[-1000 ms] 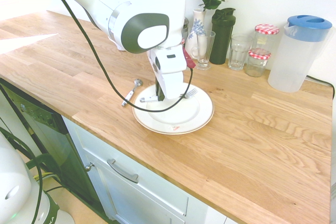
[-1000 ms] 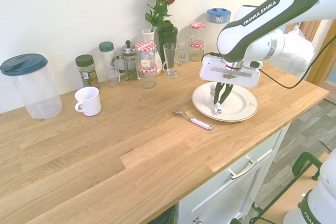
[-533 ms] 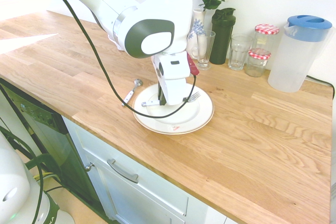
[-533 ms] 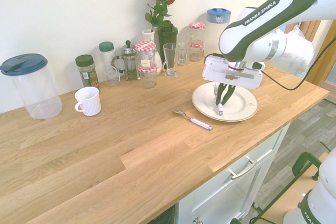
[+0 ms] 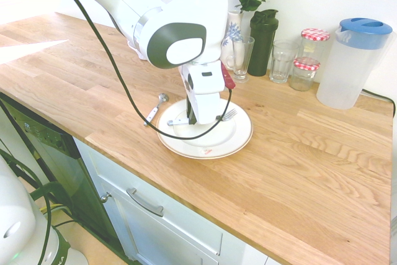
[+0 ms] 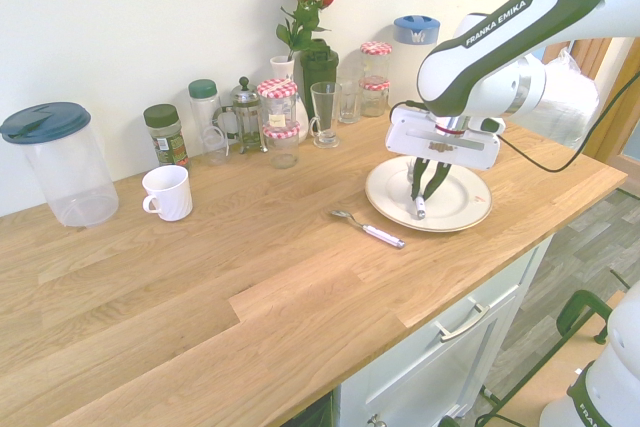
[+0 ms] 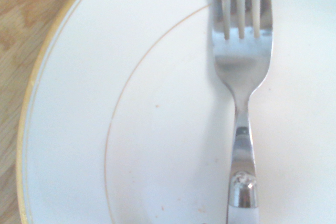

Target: Put the fork into the plate

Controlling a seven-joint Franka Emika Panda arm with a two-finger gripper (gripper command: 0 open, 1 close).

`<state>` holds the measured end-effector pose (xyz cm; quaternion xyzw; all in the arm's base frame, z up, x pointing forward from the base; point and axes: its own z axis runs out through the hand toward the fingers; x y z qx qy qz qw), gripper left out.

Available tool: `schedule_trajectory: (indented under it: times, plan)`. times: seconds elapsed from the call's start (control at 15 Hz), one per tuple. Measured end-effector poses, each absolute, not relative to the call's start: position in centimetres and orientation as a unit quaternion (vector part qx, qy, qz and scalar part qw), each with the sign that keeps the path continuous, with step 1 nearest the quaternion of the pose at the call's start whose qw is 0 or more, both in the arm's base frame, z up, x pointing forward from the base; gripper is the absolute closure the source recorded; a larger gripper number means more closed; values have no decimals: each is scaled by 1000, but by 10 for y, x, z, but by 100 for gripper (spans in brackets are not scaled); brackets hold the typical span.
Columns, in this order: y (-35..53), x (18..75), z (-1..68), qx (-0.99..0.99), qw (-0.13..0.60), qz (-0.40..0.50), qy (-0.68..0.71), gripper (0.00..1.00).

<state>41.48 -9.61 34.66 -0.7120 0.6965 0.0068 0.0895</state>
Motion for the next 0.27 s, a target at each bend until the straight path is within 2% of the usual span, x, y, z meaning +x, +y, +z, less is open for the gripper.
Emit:
schedule_trajectory:
  times: [0.27]
  plan:
    - [-98,412,360,-700,111,-7,705,0]
